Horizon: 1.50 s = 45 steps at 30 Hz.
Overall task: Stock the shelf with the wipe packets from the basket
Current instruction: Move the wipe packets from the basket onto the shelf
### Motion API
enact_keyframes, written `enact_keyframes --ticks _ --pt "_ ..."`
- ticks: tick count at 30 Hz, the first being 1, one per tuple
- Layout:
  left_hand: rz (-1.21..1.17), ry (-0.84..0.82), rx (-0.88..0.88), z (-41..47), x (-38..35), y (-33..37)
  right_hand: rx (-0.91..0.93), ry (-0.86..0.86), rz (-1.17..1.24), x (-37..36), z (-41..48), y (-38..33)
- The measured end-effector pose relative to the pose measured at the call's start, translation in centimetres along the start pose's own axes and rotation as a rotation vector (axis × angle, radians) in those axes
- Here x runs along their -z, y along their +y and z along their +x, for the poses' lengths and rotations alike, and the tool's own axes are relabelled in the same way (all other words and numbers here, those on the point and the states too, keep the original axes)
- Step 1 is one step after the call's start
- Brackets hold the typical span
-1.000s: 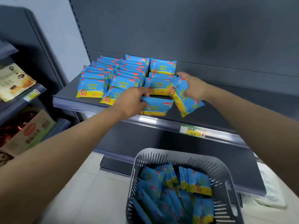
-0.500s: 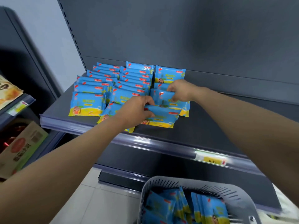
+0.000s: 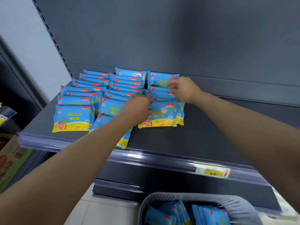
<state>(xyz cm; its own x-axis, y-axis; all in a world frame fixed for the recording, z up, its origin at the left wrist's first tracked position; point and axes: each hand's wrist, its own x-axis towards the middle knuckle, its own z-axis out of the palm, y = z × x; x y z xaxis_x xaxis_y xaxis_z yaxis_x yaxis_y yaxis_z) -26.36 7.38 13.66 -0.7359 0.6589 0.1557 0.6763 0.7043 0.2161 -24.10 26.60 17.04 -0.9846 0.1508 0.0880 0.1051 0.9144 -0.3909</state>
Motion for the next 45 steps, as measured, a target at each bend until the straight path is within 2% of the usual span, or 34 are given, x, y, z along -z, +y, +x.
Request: enact_keyframes --ticks 4,10,15,20,24,28,32,38,45 --pt "0.099 -0.01 -0.004 1.3 -0.7 0.5 -0.033 0.169 0.014 0.7 -1.8 -0.5" --pt "0.252 -0.012 -0.021 0.4 -1.0 1.3 0.054 0.248 -0.078 1.4 -5.4 -1.5" --pt "0.249 0.027 -0.031 -1.6 -0.1 2.7 0.144 0.287 -0.241 2.2 -8.7 -2.3" --pt "0.142 0.248 -0.077 -4.3 3.4 4.6 0.223 0.37 -0.352 3.8 -12.3 -3.1" --pt "0.094 0.45 -0.154 -7.4 6.5 7.6 0.283 0.454 -0.351 5.9 -15.8 -4.3" --pt "0.108 0.577 -0.269 -10.9 8.8 11.3 0.328 0.546 -0.333 7.9 -19.9 -5.1" --pt "0.119 0.651 -0.313 -14.0 10.2 14.5 0.372 0.608 -0.355 9.0 -23.8 -4.9" --pt "0.142 0.603 -0.327 -18.9 8.8 17.8 0.417 0.631 -0.316 8.1 -29.4 -3.2" --pt "0.114 0.383 -0.296 -23.3 1.8 18.8 0.405 0.413 -0.27 1.4 -34.3 0.2"
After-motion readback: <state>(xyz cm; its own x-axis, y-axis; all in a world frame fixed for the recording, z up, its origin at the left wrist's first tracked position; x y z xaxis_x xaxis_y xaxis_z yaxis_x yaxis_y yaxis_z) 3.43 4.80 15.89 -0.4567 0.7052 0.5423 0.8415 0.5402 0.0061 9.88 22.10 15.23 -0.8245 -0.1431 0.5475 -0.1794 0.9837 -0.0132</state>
